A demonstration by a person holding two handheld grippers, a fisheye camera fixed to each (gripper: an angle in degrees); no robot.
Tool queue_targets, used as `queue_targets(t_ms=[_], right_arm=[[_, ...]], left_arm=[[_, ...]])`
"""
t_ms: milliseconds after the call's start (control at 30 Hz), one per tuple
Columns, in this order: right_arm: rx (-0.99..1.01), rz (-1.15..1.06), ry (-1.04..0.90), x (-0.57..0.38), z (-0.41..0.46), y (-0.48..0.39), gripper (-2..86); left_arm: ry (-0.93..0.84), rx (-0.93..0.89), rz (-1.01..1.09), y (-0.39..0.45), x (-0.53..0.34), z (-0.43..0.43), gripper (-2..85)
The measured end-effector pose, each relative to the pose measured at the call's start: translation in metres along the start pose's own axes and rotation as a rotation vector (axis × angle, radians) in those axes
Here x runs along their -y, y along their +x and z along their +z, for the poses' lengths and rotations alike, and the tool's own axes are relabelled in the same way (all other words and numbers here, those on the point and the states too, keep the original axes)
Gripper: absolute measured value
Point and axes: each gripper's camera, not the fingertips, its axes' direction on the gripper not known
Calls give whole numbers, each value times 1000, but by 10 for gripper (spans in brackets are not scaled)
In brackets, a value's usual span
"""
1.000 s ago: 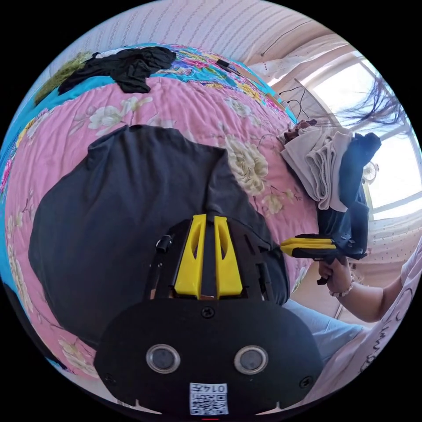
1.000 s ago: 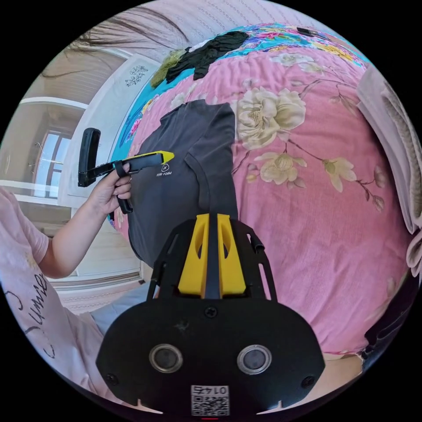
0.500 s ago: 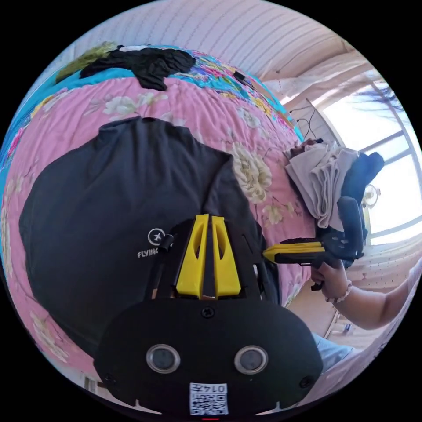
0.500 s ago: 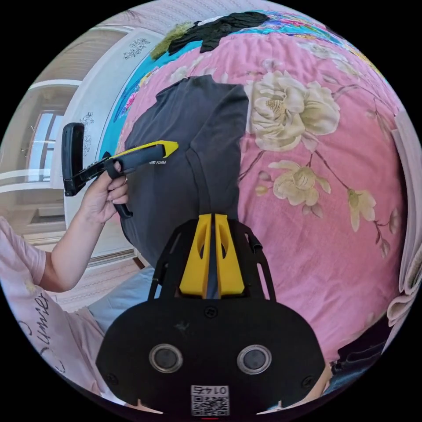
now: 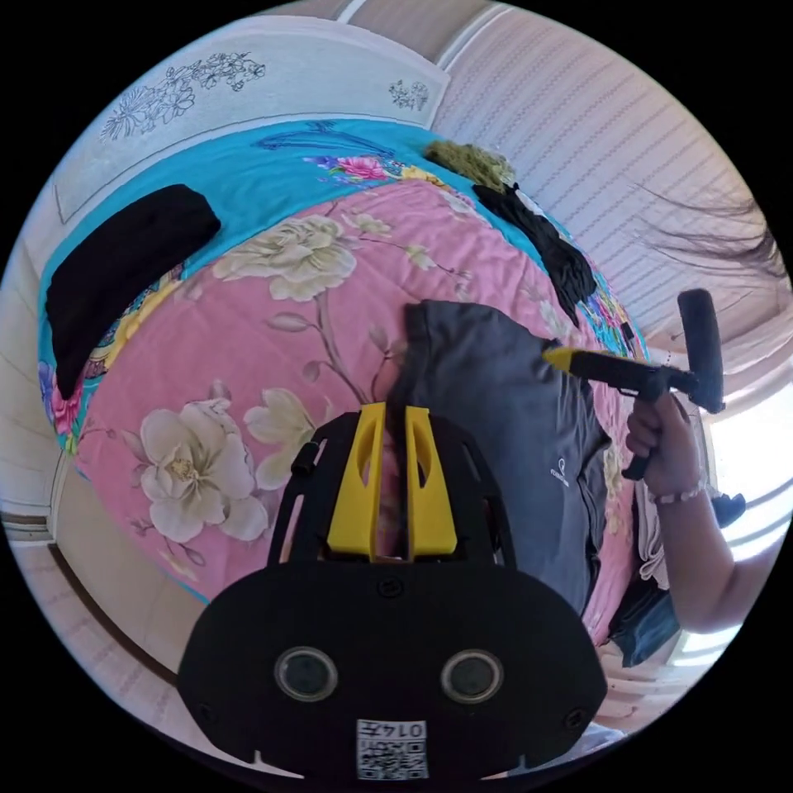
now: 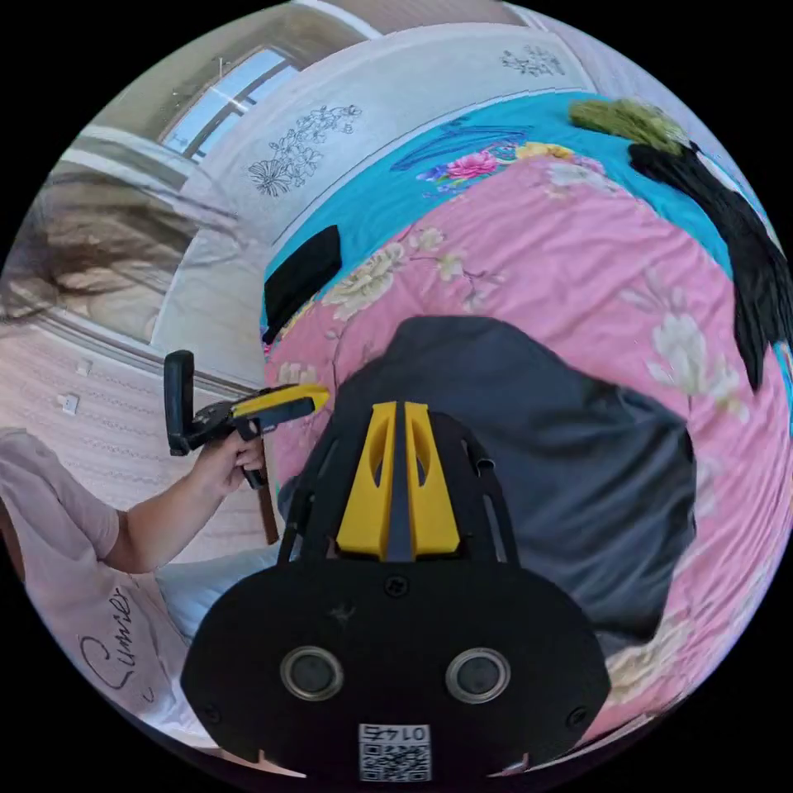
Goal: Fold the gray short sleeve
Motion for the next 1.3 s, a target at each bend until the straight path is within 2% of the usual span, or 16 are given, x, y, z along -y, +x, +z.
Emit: queue_targets(t_ms=[67, 167, 267, 400, 533, 633, 767, 933, 1033, 1167, 1300], right_arm=[[-82, -62, -18, 55, 34, -26, 64], [-200, -67, -126, 104, 86, -37, 98], [-199, -39, -224, 128, 125, -33, 81], [-234, -39, -201, 125, 122, -31, 35], [-103, 17, -22, 84, 57, -17, 20], [-96, 89, 89, 32, 6, 1, 20], [-160, 239, 9, -42, -5, 49, 30], [-123, 307, 30, -103, -25, 70, 45], [-184, 407, 101, -154, -53, 81, 50], [-366, 621, 211, -235, -98, 103, 72], [-320, 676, 234, -265, -102, 126, 96]], left_arm=[[-78, -66, -19, -11, 5, 8, 64], [-62, -53, 28, -16, 6, 1, 58], [-55, -51, 91, -18, 10, -5, 32], [-44, -44, 128, -16, 15, -20, 10], [24, -108, 200, -8, 13, -46, 11], [58, -246, 325, 4, 6, -61, 26], [-60, -328, 380, 11, 4, -53, 51], [-68, -230, 430, 26, 21, -58, 51], [-62, -171, 435, 41, 52, -51, 50], [-69, -167, 447, 68, 105, -30, 64], [-145, -123, 481, 99, 142, 4, 81]])
